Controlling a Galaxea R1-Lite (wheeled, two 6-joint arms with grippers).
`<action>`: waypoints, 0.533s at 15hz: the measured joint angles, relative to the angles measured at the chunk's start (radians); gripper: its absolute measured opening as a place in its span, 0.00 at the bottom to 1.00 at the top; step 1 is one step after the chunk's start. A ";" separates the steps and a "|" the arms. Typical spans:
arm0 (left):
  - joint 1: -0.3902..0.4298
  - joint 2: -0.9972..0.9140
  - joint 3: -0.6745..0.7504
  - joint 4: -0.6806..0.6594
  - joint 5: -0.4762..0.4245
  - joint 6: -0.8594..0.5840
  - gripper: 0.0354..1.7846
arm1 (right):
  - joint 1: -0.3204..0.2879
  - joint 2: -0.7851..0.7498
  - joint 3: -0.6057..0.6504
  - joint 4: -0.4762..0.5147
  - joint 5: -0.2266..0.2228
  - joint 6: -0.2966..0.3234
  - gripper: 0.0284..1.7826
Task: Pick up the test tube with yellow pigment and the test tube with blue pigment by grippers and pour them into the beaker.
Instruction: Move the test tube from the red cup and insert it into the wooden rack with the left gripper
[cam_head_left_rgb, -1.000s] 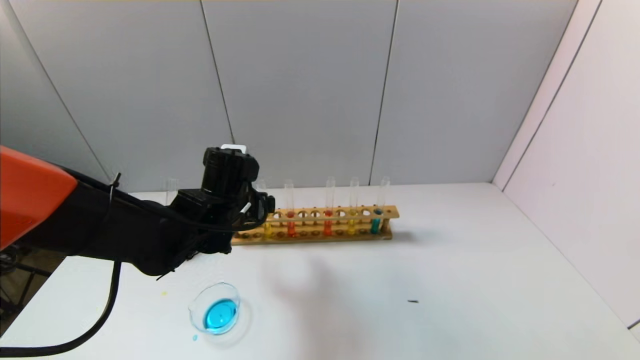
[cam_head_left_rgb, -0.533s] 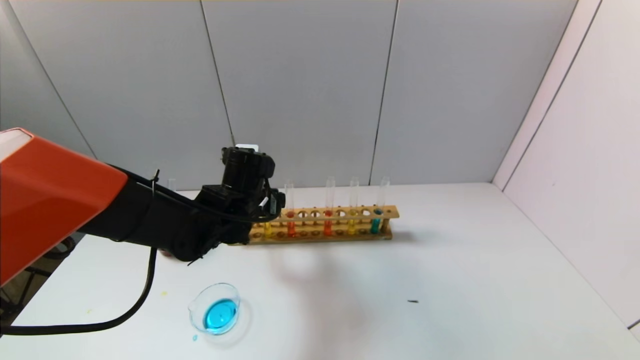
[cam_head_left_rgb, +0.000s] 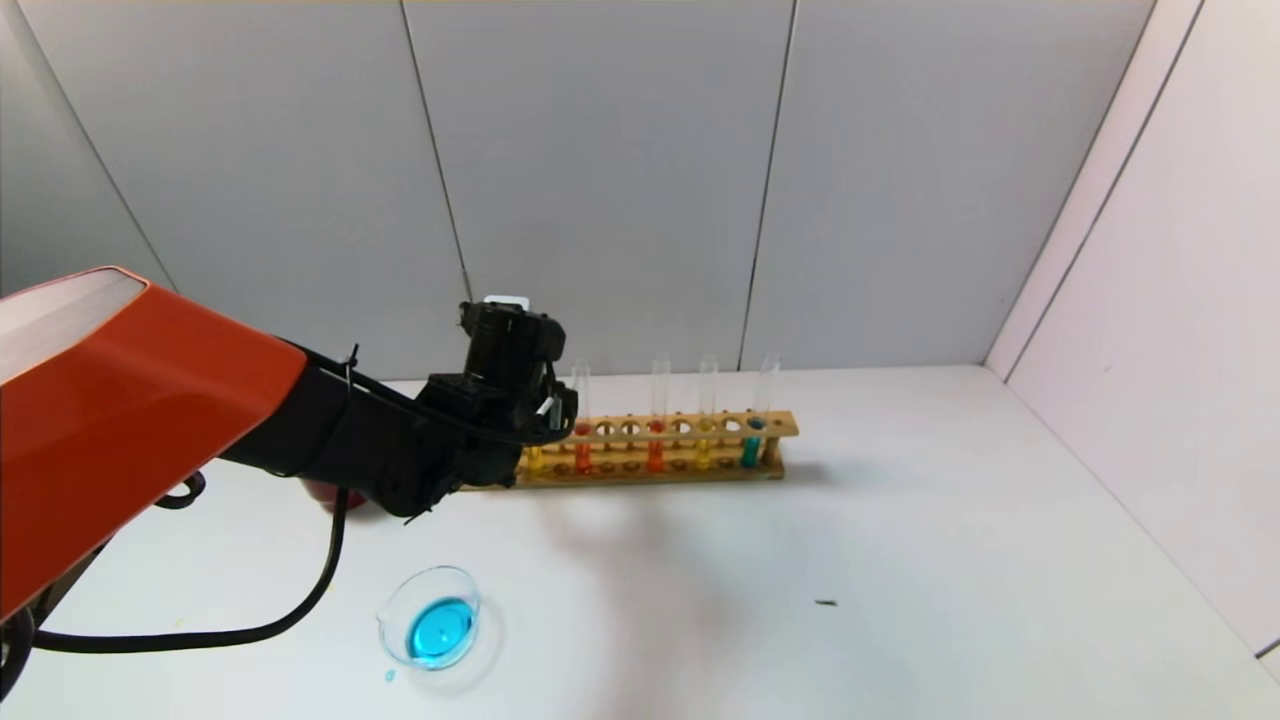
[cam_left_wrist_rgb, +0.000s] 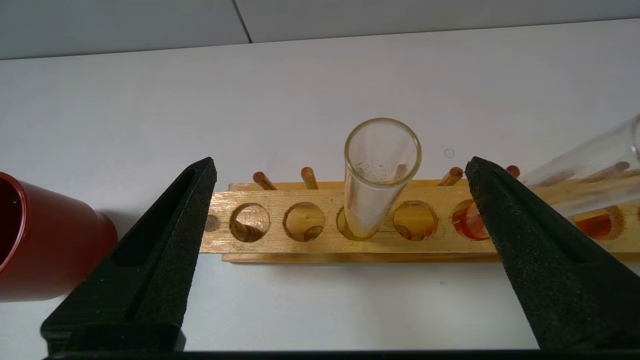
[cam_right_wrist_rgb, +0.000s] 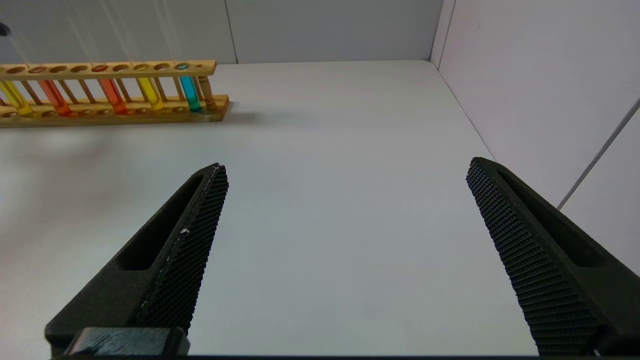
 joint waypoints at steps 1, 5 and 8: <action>0.000 0.002 -0.002 -0.001 0.003 -0.001 0.96 | 0.000 0.000 0.000 0.000 0.000 0.000 0.98; 0.000 0.005 -0.004 -0.001 0.003 0.001 0.74 | 0.000 0.000 0.000 0.000 0.000 0.000 0.98; 0.000 0.005 0.000 -0.002 0.003 -0.002 0.43 | 0.000 0.000 0.000 0.000 0.000 0.000 0.98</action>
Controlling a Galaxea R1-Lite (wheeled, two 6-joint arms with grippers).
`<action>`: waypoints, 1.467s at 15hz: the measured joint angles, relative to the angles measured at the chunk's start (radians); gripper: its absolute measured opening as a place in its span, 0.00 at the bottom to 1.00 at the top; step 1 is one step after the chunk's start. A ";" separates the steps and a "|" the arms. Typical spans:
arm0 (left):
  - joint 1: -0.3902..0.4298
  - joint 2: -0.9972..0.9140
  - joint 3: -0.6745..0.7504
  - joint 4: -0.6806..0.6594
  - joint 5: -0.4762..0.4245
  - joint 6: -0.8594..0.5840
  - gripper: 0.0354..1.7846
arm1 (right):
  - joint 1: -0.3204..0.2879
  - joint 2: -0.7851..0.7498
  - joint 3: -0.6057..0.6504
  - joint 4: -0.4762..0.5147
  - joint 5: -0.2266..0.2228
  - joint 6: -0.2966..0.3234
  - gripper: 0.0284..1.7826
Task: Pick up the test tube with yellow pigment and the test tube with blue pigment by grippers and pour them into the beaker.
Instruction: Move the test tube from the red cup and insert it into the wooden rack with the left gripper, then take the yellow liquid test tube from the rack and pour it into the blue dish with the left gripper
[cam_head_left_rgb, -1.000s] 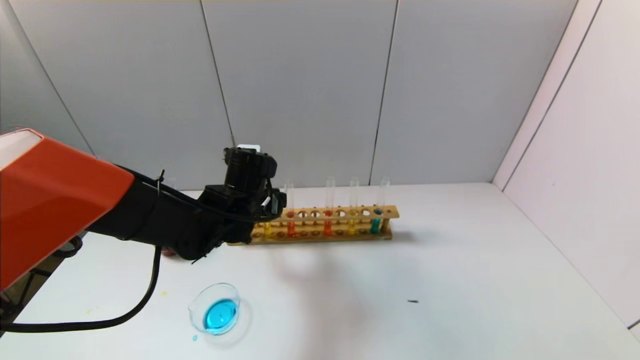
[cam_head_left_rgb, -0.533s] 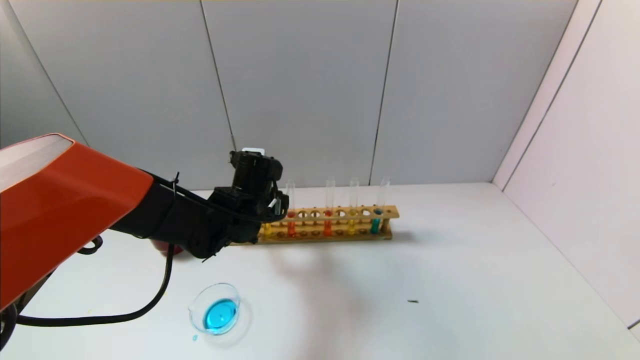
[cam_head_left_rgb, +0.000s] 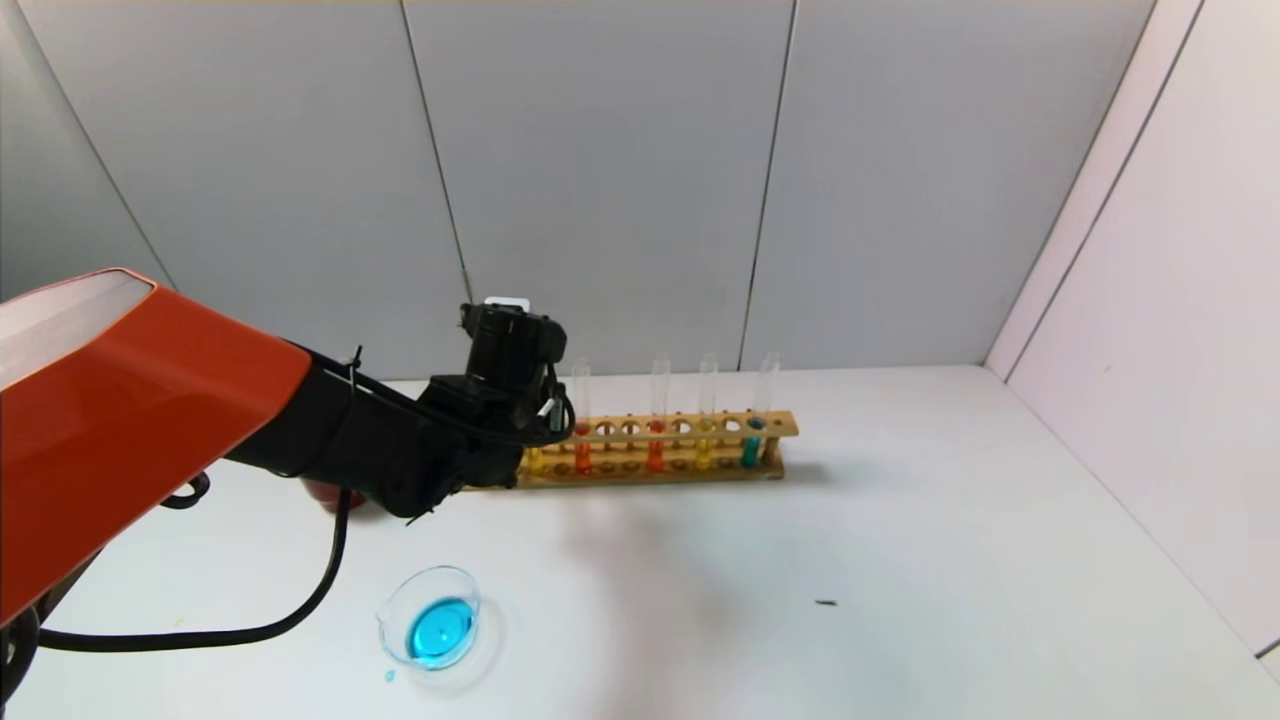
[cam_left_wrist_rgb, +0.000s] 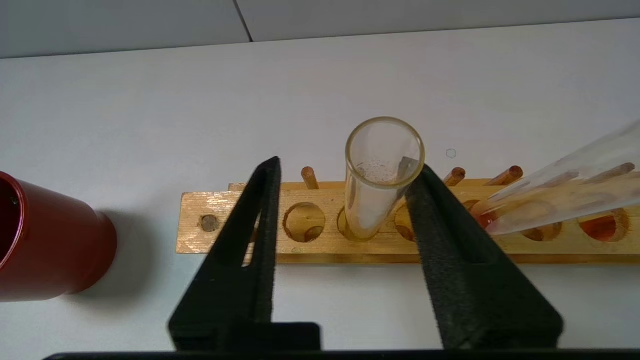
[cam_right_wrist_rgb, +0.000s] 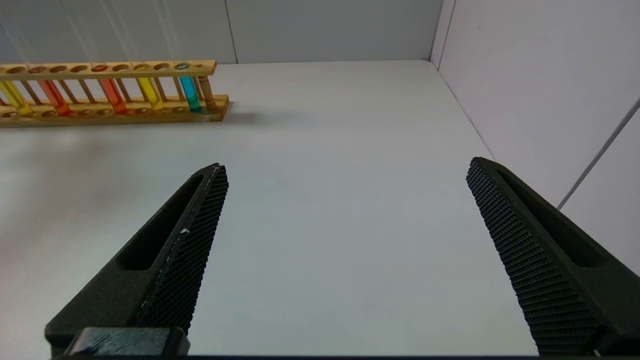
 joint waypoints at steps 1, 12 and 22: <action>0.000 0.000 0.001 0.000 0.000 0.000 0.33 | 0.000 0.000 0.000 0.000 0.000 0.000 0.98; -0.011 -0.024 0.009 0.015 0.002 0.012 0.15 | 0.000 0.000 0.000 0.000 0.000 0.000 0.98; -0.012 -0.104 -0.127 0.162 0.004 0.044 0.15 | 0.000 0.000 0.000 0.000 0.000 0.000 0.98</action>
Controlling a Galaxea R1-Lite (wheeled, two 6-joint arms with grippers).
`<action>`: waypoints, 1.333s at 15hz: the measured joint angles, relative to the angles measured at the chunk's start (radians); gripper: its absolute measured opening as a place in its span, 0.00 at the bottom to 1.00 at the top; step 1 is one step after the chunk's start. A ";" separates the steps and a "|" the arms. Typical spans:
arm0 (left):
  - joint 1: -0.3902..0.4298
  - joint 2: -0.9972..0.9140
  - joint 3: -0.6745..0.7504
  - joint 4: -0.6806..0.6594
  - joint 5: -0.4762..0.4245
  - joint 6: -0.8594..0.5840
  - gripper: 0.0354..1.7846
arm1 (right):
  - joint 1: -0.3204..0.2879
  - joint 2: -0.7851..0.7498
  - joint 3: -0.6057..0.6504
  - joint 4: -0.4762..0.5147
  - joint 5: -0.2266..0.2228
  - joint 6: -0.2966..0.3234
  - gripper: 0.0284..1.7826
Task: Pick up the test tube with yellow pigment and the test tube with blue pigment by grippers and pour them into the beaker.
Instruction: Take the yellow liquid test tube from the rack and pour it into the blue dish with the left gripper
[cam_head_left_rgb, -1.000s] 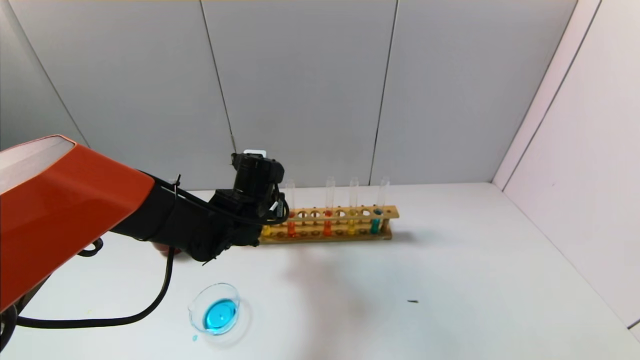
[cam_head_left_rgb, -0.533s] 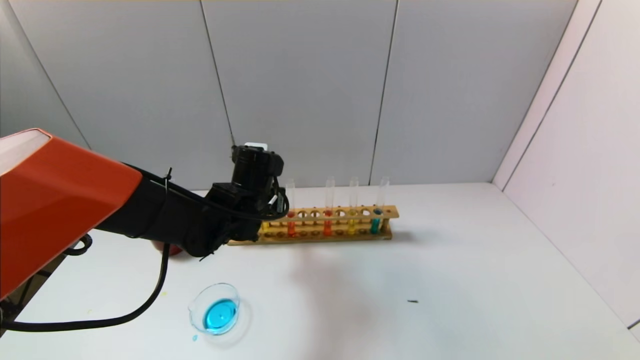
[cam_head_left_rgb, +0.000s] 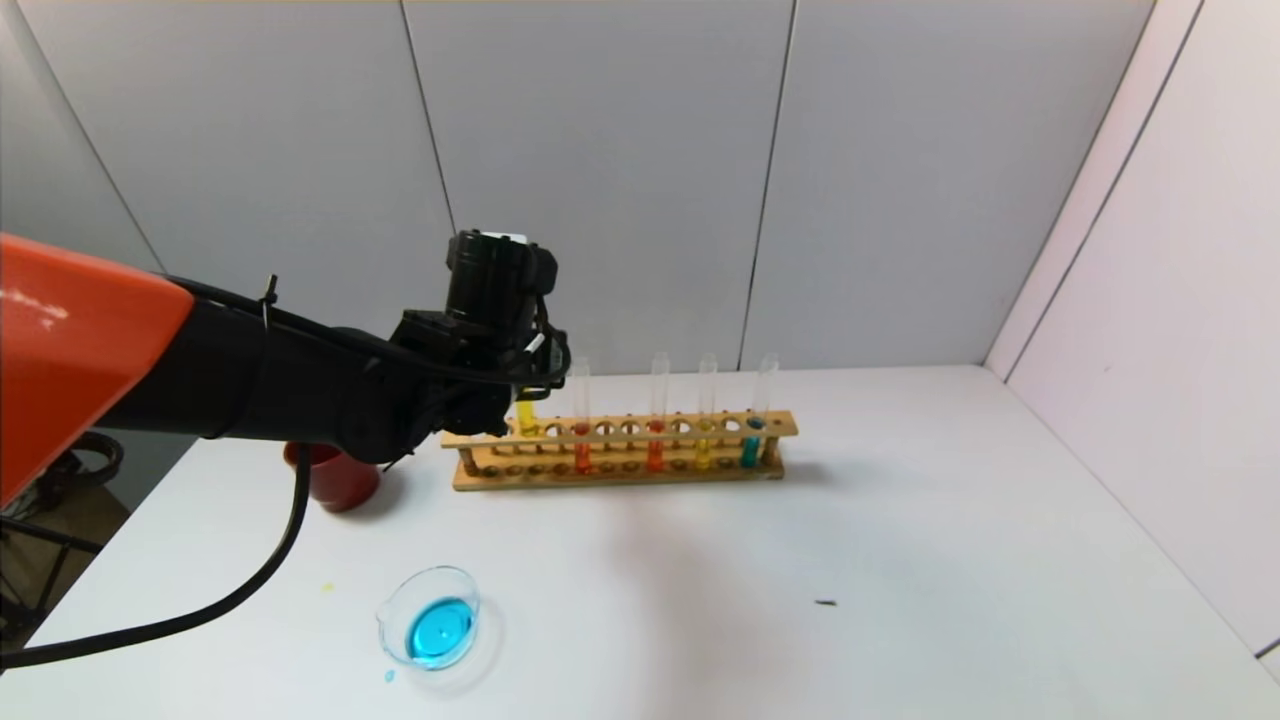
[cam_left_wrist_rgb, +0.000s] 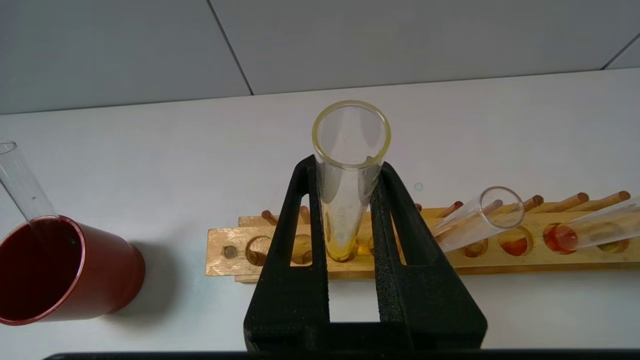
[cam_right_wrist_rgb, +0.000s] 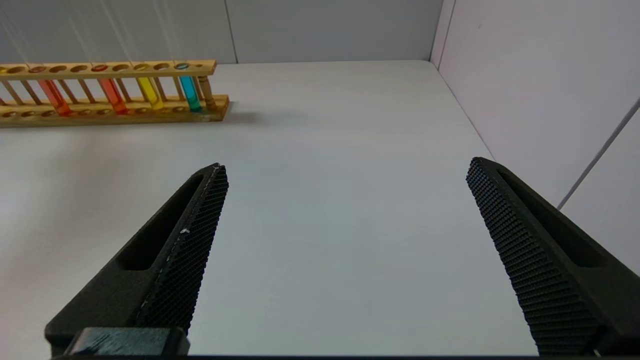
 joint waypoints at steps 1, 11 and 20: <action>0.000 -0.007 -0.011 0.010 0.000 0.000 0.15 | 0.000 0.000 0.000 0.000 0.000 0.000 0.98; 0.003 -0.127 -0.104 0.229 0.019 0.047 0.15 | 0.000 0.000 0.000 0.000 0.000 0.000 0.98; 0.111 -0.372 0.138 0.461 0.023 0.266 0.15 | 0.000 0.000 0.000 0.000 0.000 0.000 0.98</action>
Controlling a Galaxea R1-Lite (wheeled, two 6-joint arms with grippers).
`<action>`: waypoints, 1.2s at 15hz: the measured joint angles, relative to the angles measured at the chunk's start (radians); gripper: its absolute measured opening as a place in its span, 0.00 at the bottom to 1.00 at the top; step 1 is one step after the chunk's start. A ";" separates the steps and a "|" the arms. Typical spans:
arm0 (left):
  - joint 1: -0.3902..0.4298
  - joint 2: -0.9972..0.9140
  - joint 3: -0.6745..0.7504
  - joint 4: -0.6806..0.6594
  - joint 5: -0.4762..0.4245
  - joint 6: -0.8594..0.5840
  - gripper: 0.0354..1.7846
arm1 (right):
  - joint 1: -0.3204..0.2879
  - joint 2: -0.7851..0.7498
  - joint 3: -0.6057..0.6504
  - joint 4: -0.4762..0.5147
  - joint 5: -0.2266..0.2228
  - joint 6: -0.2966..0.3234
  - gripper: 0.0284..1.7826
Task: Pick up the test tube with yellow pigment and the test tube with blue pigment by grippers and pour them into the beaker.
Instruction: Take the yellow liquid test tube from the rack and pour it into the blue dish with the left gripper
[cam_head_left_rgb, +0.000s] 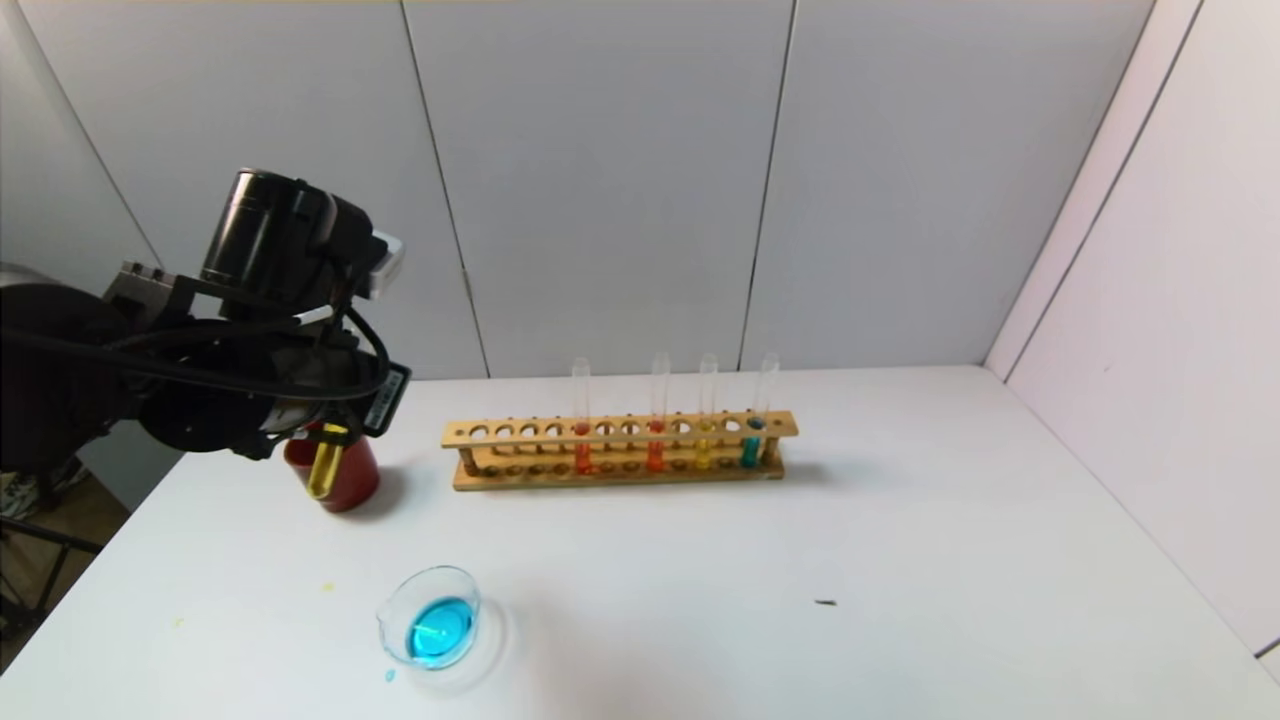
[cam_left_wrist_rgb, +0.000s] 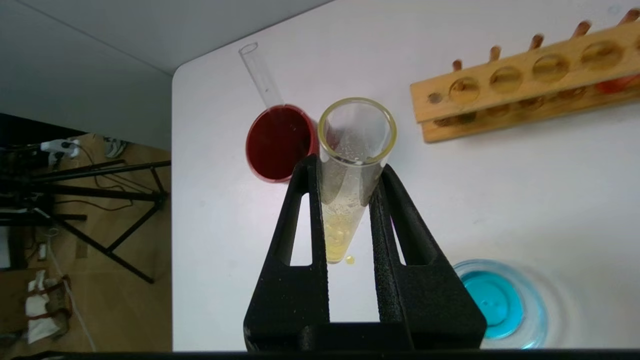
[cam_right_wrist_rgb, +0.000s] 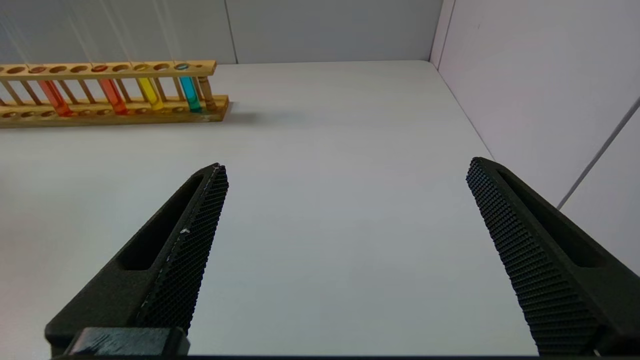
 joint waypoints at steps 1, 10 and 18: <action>0.013 -0.014 0.024 0.001 0.000 0.023 0.15 | 0.000 0.000 0.000 0.000 0.000 0.000 0.98; 0.111 -0.110 0.207 0.002 0.000 0.392 0.15 | 0.000 0.000 0.000 0.000 0.000 0.000 0.98; 0.108 -0.132 0.314 0.006 0.000 0.496 0.15 | 0.000 0.000 0.000 0.000 0.000 0.000 0.98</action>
